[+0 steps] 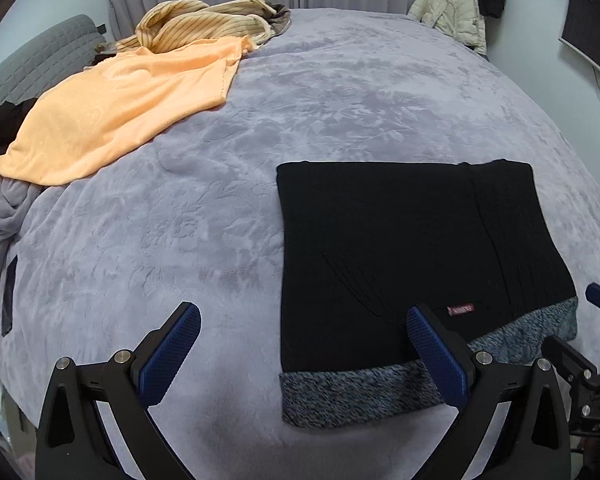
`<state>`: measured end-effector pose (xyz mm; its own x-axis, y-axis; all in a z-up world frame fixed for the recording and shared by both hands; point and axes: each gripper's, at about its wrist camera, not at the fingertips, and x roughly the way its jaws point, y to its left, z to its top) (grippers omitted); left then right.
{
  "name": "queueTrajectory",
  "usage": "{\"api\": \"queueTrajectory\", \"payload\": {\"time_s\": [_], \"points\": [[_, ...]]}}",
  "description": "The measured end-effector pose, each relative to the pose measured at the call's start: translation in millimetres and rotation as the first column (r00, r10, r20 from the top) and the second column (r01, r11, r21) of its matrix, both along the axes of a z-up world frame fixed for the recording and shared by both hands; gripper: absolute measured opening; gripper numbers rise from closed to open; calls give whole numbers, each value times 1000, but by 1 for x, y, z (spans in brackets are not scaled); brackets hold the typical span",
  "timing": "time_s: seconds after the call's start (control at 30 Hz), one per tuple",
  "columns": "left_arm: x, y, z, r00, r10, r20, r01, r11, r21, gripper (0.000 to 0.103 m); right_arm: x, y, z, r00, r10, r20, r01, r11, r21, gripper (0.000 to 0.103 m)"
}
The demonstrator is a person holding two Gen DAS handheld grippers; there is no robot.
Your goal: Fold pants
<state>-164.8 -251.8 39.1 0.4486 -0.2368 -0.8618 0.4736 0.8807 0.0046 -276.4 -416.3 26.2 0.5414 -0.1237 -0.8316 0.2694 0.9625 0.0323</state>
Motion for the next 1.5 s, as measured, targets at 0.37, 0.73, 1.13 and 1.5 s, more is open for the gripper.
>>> {"api": "queueTrajectory", "payload": {"time_s": [0.37,0.73,1.13,1.5], "points": [[-13,-5,-18,996,48,-73,-48,999,-9,103,8,7,5,997,-73,-15,72,996,-46,103],[-28,-6,-22,998,61,3,-61,998,26,103,4,9,-1,996,-81,-28,81,997,-18,103],[-29,-11,-28,998,71,-2,-70,996,49,103,3,7,-3,996,-86,-37,85,996,-4,102],[-30,-13,-29,997,72,-4,-72,996,60,103,3,8,-3,997,-74,-37,74,997,0,102]]}}
